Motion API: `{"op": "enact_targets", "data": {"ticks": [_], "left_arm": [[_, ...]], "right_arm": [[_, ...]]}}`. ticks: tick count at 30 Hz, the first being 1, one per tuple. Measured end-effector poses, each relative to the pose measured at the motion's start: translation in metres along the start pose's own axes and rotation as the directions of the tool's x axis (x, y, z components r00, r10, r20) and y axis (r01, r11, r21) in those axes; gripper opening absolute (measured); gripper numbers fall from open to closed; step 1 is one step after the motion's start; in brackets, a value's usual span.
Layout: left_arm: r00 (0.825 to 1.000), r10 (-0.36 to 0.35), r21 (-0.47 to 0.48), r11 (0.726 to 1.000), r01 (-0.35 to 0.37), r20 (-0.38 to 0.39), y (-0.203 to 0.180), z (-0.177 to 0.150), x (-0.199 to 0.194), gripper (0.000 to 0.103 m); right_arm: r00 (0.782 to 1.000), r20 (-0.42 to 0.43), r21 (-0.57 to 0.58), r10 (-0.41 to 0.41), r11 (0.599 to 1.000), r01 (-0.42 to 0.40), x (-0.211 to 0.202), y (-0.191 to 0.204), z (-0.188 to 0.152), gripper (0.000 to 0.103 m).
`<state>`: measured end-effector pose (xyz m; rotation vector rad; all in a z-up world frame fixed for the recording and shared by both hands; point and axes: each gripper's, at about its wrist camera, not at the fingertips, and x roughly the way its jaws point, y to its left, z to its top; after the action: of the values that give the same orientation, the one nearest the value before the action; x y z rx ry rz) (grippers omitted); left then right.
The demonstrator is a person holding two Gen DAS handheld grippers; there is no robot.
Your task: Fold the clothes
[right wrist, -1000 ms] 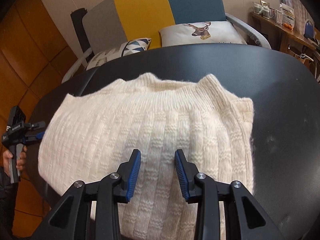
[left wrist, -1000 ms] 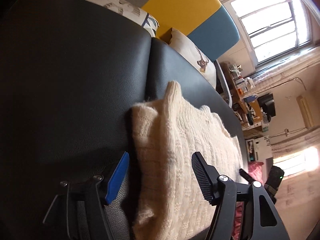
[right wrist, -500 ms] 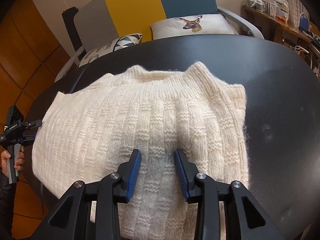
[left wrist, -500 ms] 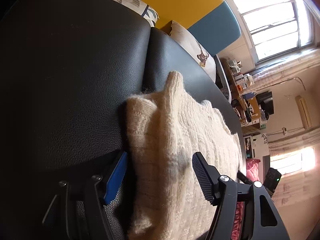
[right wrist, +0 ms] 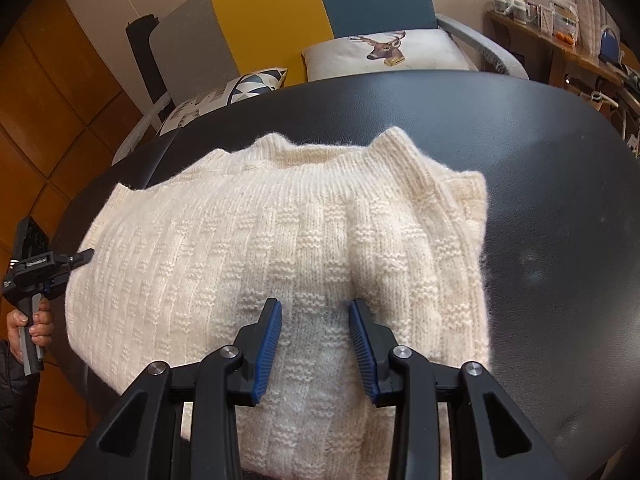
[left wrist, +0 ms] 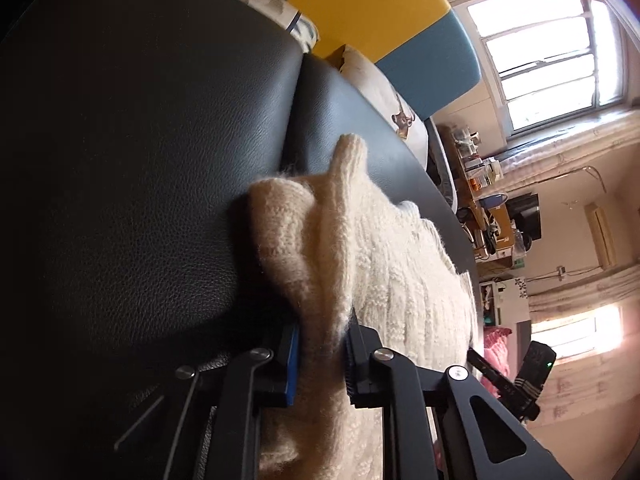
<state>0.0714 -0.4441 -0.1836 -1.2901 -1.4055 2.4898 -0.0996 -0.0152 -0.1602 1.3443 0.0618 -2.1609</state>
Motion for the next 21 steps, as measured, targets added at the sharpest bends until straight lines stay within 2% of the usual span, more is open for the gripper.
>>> {"op": "enact_targets", "data": {"ticks": [3,8,15,21], "left_arm": [[0.999,-0.032,-0.003,0.999,0.032,0.041,-0.008,-0.004,-0.008,0.016],[0.987,-0.143,-0.012,0.989,0.145,0.072,-0.017,-0.008,-0.022,0.016],[0.984,-0.165,0.048,0.986,0.162,0.073,-0.050,-0.012,-0.036,0.016],[0.981,-0.172,-0.049,0.983,0.177,0.086,-0.078,-0.011,-0.043,0.016]], "right_arm": [[1.000,0.014,0.000,-0.018,1.000,0.018,-0.006,-0.006,-0.001,0.035],[0.999,0.023,-0.008,-0.028,1.000,0.029,-0.013,-0.017,-0.006,0.035],[0.999,-0.022,-0.106,-0.035,0.994,0.033,-0.009,-0.024,-0.012,0.035],[0.999,-0.041,-0.133,-0.002,0.991,-0.003,-0.002,-0.030,-0.013,0.035]]}}
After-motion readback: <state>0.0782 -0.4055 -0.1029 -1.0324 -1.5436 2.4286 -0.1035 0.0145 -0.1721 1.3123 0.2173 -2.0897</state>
